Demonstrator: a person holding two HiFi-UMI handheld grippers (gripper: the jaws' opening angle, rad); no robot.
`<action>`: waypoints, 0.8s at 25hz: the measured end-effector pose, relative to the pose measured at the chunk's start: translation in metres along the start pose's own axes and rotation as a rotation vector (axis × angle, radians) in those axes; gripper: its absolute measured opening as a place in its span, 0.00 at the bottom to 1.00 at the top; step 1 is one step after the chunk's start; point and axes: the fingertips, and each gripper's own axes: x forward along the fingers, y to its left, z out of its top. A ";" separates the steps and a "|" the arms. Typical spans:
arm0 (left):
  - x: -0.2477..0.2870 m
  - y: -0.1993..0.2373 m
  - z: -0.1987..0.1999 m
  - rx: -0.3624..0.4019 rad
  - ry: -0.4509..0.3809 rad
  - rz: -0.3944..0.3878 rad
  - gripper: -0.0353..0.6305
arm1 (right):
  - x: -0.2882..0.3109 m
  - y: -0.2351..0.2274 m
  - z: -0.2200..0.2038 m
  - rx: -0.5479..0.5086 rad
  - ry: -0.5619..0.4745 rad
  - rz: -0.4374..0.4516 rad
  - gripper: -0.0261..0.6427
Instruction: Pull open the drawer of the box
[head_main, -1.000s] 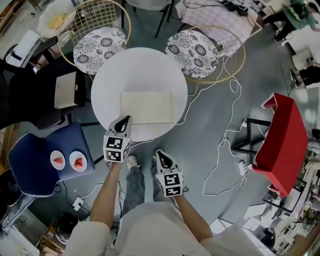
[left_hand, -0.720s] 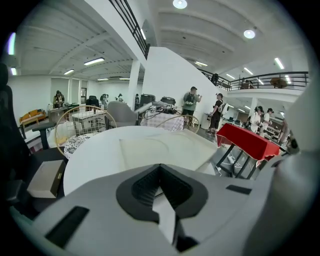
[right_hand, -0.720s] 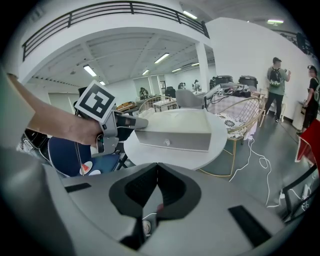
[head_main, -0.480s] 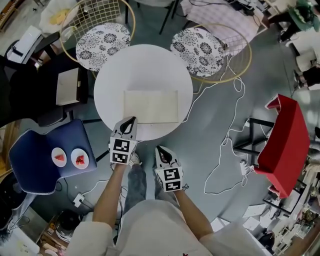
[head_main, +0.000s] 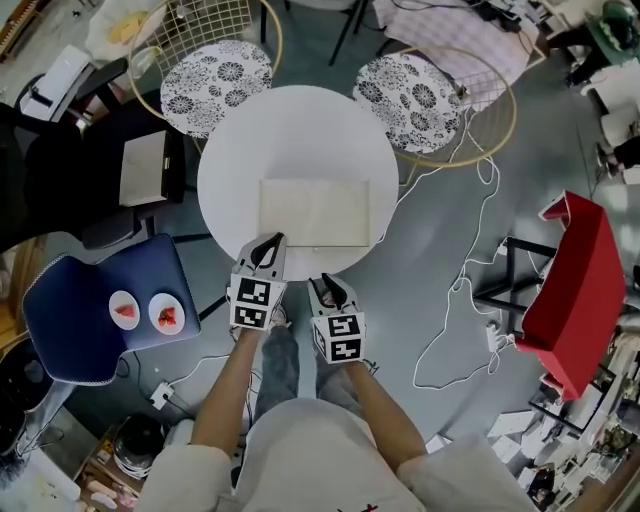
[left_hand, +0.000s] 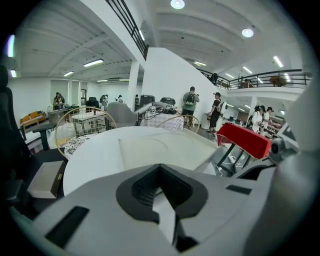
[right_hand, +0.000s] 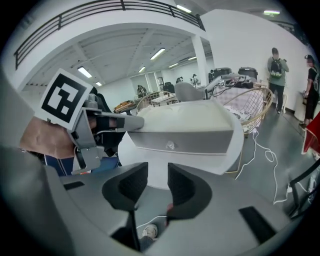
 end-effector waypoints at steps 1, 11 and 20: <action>0.000 0.000 0.000 0.000 -0.002 -0.001 0.07 | 0.005 0.001 0.000 0.014 0.008 0.011 0.25; -0.003 -0.001 0.000 -0.001 -0.002 -0.017 0.07 | 0.035 -0.016 0.019 0.011 0.006 -0.062 0.28; -0.001 -0.002 0.000 0.006 -0.005 -0.020 0.07 | 0.049 -0.021 0.023 0.013 0.015 -0.066 0.28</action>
